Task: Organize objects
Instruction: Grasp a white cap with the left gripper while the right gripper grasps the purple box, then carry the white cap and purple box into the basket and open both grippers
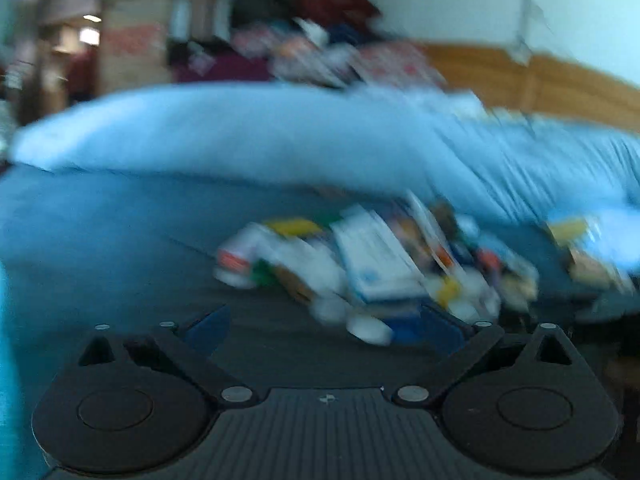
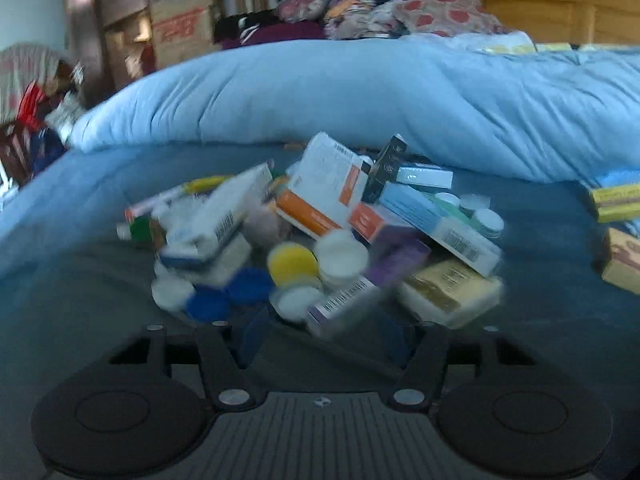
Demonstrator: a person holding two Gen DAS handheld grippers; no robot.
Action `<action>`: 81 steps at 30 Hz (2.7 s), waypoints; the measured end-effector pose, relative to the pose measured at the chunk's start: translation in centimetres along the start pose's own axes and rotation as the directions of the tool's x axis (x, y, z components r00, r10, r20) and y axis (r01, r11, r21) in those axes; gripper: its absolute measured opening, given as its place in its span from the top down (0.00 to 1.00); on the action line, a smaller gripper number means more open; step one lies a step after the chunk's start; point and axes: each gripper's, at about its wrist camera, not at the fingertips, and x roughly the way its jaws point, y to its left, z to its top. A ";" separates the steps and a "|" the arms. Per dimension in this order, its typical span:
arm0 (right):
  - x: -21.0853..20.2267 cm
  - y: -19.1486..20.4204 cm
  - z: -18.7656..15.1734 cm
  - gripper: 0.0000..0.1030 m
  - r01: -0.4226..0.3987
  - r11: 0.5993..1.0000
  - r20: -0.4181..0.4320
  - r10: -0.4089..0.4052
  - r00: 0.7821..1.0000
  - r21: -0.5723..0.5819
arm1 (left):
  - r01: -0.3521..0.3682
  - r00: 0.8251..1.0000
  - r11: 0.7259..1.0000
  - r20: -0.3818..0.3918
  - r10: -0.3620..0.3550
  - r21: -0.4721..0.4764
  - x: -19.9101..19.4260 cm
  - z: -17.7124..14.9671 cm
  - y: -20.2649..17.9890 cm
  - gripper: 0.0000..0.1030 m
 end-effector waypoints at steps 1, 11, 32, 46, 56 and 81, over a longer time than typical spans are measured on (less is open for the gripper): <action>0.0 -0.1 -0.1 0.38 -0.008 1.000 0.003 0.008 1.000 -0.011 | 0.026 1.000 0.999 -0.013 -0.026 0.021 1.7 -0.7 -0.6 0.05; 0.3 -1.8 1.1 0.38 -0.069 0.994 0.008 0.068 0.998 0.083 | 0.092 0.991 0.993 -0.106 -0.084 0.075 13.0 -3.3 -3.2 0.23; 7.5 -3.6 1.8 0.61 0.073 0.961 -0.102 -0.047 0.994 0.268 | 0.085 0.993 0.995 -0.082 -0.081 0.047 9.6 -3.6 -2.4 0.61; 1.4 -3.4 -0.2 0.77 -0.012 0.976 -0.076 0.029 0.997 0.216 | 0.074 0.993 0.997 -0.100 -0.070 0.035 9.6 -4.3 -2.5 0.61; 4.7 -4.8 1.0 0.79 0.002 0.969 -0.119 0.028 0.992 0.247 | 0.079 0.991 0.996 -0.109 -0.074 0.035 10.2 -4.5 -3.2 0.61; -7.1 19.5 15.2 0.81 -0.558 0.811 0.178 0.583 0.793 -0.175 | -0.463 0.826 0.859 0.244 0.508 -0.220 -14.3 3.8 9.5 0.63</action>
